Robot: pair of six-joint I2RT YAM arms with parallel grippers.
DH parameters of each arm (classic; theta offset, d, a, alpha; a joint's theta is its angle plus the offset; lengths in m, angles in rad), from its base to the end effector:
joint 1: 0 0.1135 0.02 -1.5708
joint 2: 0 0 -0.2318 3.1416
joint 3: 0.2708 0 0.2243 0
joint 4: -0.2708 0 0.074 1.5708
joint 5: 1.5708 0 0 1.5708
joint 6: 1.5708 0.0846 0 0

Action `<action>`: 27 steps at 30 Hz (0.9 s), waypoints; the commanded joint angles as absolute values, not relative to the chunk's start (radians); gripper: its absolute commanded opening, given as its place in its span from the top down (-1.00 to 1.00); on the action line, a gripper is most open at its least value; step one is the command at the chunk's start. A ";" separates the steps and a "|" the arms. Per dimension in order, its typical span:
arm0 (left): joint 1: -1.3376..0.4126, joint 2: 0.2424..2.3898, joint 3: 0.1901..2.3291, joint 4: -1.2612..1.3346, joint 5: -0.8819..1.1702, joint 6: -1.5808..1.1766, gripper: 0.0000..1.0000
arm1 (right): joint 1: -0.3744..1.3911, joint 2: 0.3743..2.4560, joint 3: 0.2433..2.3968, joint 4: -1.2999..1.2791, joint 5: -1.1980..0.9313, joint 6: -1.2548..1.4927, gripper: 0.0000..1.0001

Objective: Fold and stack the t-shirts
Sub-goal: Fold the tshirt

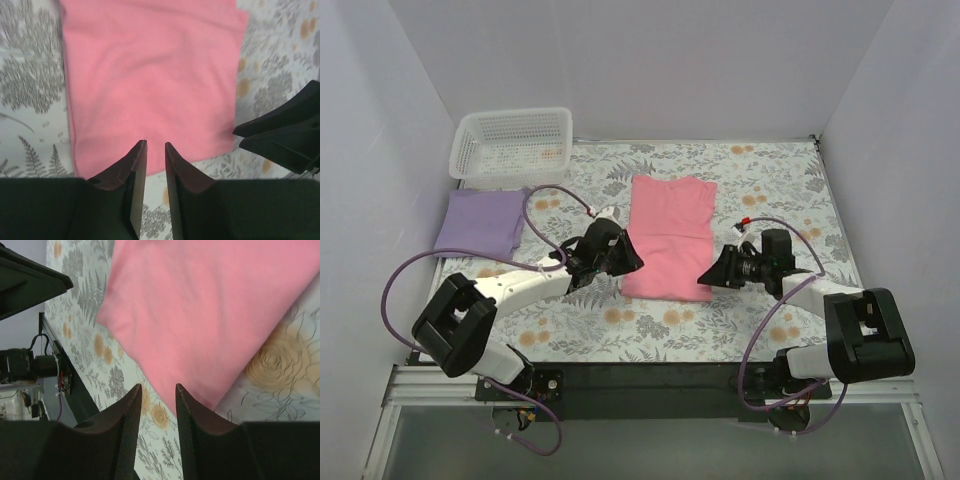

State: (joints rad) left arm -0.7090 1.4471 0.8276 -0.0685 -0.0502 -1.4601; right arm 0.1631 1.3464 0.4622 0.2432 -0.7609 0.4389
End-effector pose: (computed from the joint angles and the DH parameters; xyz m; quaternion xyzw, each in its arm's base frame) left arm 0.2492 -0.2081 0.1662 -0.3415 0.8369 -0.3670 0.2196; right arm 0.2473 0.0998 0.1295 -0.0508 0.8450 0.4404 0.2992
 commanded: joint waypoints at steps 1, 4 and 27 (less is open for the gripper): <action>-0.724 1.460 0.740 -0.081 0.055 -1.535 0.63 | 0.169 1.336 0.390 0.296 -0.818 0.448 0.20; -0.724 1.492 0.709 -0.081 0.043 -1.565 0.75 | 0.164 1.411 0.358 0.296 -0.819 0.402 0.21; -0.836 1.414 0.825 -0.534 -0.255 -1.580 -0.18 | 0.202 1.071 0.518 -0.370 -0.324 0.238 0.03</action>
